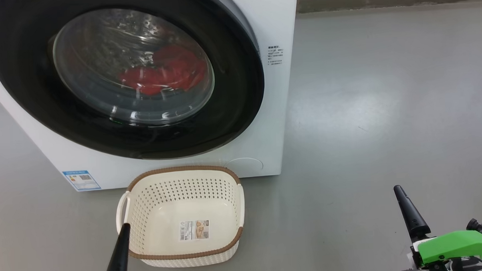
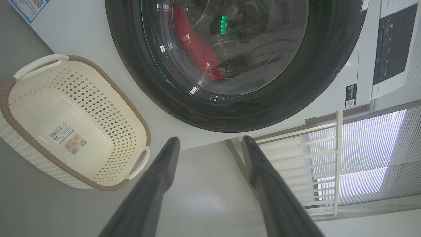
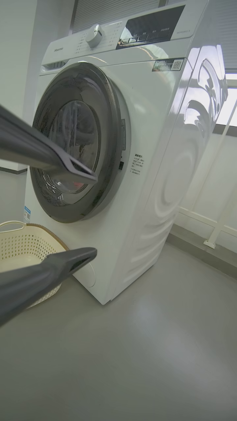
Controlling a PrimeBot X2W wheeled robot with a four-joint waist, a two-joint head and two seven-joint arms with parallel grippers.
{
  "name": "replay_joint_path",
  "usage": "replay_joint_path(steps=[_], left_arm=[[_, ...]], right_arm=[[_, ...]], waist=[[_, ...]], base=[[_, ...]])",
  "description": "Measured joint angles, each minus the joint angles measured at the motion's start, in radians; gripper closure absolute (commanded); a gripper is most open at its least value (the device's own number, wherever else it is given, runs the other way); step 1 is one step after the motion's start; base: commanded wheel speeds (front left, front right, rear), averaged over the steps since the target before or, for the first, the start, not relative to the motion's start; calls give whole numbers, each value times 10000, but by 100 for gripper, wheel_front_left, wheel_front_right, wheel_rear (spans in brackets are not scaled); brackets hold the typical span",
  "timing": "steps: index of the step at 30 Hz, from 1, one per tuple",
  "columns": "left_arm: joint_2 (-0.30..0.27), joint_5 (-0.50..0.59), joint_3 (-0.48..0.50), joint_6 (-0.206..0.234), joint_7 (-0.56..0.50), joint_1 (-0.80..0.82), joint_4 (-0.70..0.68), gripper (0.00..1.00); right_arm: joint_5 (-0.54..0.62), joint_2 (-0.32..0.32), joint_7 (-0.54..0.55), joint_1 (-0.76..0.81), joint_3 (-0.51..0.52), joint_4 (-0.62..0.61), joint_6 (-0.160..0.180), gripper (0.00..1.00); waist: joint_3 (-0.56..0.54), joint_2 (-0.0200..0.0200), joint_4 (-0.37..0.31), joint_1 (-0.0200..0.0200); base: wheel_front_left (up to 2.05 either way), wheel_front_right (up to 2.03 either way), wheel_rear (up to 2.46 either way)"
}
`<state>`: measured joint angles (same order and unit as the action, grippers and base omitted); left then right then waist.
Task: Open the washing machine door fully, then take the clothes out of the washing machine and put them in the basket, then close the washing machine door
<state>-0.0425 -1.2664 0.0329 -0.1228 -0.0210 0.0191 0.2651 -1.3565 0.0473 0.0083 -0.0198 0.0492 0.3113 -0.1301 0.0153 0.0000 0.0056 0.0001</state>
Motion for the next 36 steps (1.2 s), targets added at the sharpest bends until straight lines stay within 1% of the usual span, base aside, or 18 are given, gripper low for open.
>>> replay_joint_path(steps=[11, 17, 26, 30, 32, 36], left_arm=[[0, 1632, -46, 8, 330, -18, -268, 0], [-6, 2497, -132, 92, 506, -44, -393, 0], [-23, 3478, -251, 94, 759, -228, -619, 0], [-25, 3910, -267, 94, 836, -229, -662, 0], [-27, 4293, -272, 94, 922, -229, -723, 0], [-27, 4660, -288, 94, 982, -230, -779, 0]], right_arm=[[1360, 71, -286, 7, -163, -61, 0, 0], [1994, 71, -472, 30, -280, -113, 0, 0], [3020, 73, -709, 201, -339, -219, 0, 0], [3256, 73, -798, 201, -359, -242, 0, 0], [3638, 73, -876, 201, -391, -272, 0, 0], [3881, 73, -938, 201, -447, -305, 0, 0]], waist=[[55, 0, 24, 0], [76, 0, 24, 0], [134, 0, 19, 0], [153, 0, 16, 0], [172, 0, 16, 0], [190, 0, 18, -1]], base=[[0, 0, 0], [0, 0, 0], [0, 0, 0], [0, 0, 0], [0, 0, 0], [0, 0, 0]])
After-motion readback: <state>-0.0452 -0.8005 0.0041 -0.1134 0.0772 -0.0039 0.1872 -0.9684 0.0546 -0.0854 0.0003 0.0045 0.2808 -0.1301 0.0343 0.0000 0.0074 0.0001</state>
